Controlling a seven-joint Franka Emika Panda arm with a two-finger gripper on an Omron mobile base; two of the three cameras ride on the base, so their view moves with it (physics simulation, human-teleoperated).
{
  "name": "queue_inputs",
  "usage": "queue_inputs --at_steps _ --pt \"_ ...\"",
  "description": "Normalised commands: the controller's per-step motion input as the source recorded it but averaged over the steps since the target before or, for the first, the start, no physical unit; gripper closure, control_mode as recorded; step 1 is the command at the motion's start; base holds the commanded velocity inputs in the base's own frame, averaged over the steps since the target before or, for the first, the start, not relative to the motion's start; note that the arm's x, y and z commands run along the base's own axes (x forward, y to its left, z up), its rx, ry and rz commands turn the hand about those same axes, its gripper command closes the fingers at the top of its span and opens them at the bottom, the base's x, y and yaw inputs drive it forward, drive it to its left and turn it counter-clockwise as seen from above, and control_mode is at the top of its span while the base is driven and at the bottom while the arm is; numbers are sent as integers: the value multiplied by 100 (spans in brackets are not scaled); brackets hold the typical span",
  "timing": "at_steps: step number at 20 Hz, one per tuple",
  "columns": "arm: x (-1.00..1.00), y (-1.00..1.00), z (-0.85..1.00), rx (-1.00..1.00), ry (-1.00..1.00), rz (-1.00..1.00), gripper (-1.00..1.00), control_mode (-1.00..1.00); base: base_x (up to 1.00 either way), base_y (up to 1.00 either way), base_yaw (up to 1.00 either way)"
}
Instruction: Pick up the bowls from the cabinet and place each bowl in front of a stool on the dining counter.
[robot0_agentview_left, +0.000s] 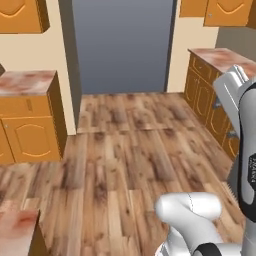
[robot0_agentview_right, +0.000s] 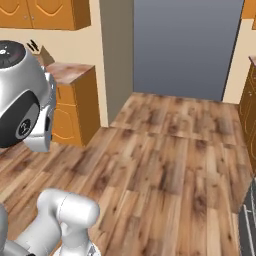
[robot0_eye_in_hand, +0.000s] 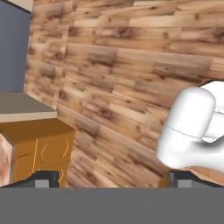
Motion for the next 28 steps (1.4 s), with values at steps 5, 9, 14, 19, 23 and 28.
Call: queue_inputs --at_steps 5,9,14,19,23,28 --pt "0 0 0 0 0 0 -100 100 100 -43 -7" --pt "0 0 0 0 0 0 -100 100 100 0 -28" --pt "0 0 0 0 0 0 -100 100 100 0 -26" --pt "0 0 0 0 0 0 -100 100 100 1 -23" --pt "0 0 0 0 0 0 -100 100 100 1 -24" --pt "0 0 0 0 0 0 -100 100 100 24 -31"
